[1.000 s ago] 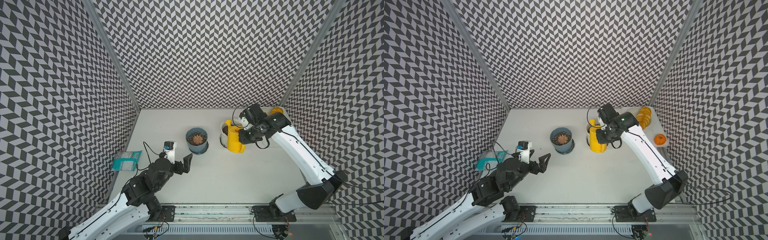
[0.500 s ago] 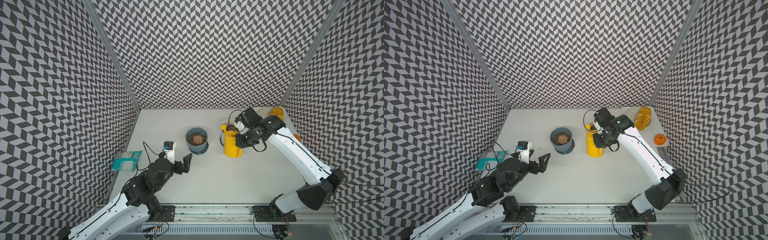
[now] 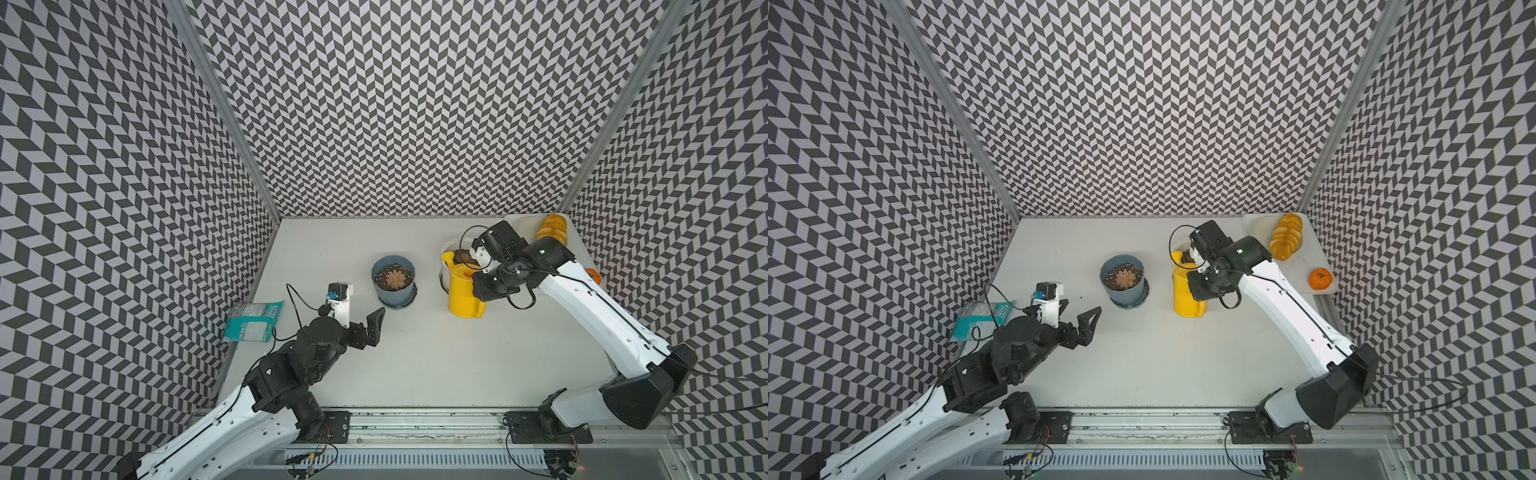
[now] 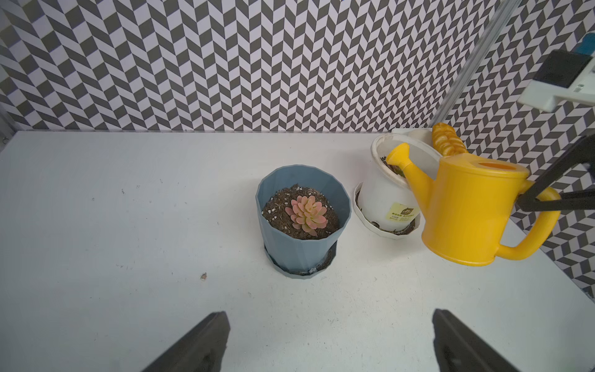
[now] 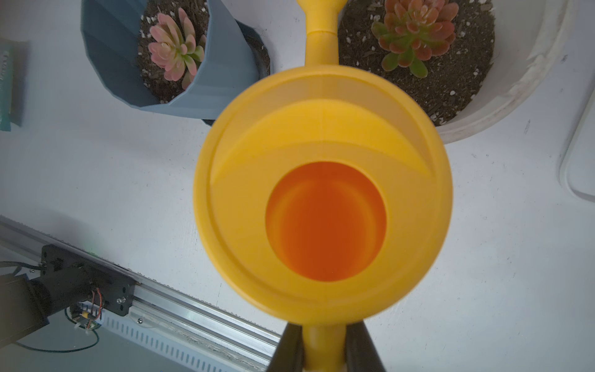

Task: Water the succulent around the soil edge
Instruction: Water the soil of the potted plant with water.

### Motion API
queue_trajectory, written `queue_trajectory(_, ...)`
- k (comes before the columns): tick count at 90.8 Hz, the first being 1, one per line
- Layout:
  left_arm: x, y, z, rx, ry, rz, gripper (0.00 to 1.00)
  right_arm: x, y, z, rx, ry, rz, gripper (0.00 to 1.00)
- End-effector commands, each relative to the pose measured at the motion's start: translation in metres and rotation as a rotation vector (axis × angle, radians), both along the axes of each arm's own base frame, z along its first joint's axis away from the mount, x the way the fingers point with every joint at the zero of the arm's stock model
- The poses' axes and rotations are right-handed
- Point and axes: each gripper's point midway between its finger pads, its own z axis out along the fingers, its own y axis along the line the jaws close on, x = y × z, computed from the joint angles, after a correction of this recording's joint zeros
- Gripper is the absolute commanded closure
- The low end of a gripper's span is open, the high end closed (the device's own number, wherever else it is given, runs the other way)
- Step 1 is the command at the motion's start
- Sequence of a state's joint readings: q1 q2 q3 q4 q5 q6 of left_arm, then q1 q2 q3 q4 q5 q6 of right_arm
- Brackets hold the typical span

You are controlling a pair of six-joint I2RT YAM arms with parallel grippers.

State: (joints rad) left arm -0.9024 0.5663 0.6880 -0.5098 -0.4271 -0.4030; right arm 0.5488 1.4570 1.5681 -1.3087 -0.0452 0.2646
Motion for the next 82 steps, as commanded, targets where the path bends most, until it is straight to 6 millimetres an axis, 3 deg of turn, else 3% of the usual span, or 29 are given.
queue_trajectory(1, 0.0, 0.002, 0.004, -0.015, -0.016, 0.009, 0.0, -0.002, -0.009, 0.011, -0.005, -0.05, -0.032, 1.0)
queue_trajectory(82, 0.0, 0.001, 0.004, -0.012, -0.016, 0.007, 0.0, -0.03, -0.034, -0.013, -0.044, -0.039, -0.078, 1.0)
